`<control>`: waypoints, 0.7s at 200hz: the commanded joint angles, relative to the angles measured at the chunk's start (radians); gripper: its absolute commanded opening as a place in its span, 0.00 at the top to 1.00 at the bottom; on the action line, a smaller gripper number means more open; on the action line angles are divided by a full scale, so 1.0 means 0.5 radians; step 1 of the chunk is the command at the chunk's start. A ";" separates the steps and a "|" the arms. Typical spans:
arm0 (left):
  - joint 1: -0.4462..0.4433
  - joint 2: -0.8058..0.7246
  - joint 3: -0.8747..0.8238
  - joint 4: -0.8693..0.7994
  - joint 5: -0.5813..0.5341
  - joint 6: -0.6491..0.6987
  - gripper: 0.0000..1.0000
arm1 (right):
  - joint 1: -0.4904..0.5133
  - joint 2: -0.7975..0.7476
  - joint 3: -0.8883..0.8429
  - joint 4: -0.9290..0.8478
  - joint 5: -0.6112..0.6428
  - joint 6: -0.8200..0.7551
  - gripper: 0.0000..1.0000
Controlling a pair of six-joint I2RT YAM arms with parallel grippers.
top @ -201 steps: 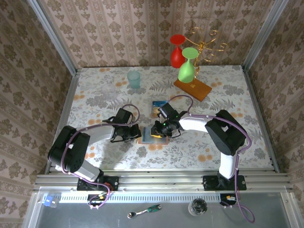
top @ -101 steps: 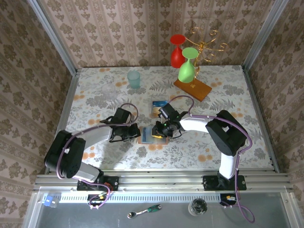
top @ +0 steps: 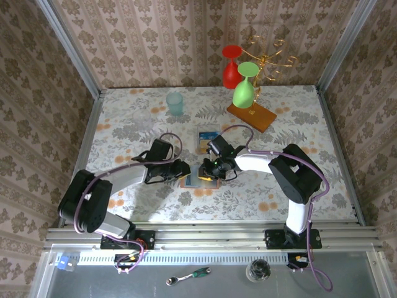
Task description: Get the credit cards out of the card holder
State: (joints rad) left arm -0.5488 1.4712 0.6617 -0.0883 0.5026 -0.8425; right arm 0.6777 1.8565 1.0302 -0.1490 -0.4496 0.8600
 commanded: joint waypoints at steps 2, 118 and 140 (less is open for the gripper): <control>-0.021 0.058 0.039 0.066 0.061 -0.042 0.74 | -0.009 -0.036 -0.029 -0.024 0.016 -0.010 0.79; -0.053 0.092 0.036 0.192 0.118 -0.101 0.75 | -0.009 -0.100 -0.023 -0.027 0.018 -0.002 0.77; -0.063 0.074 0.067 0.168 0.116 -0.103 0.75 | -0.021 -0.164 -0.023 -0.053 0.033 -0.019 0.76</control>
State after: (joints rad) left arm -0.5694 1.5242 0.6617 -0.0051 0.5438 -0.8806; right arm 0.6773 1.8397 1.0298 -0.1497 -0.4488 0.8604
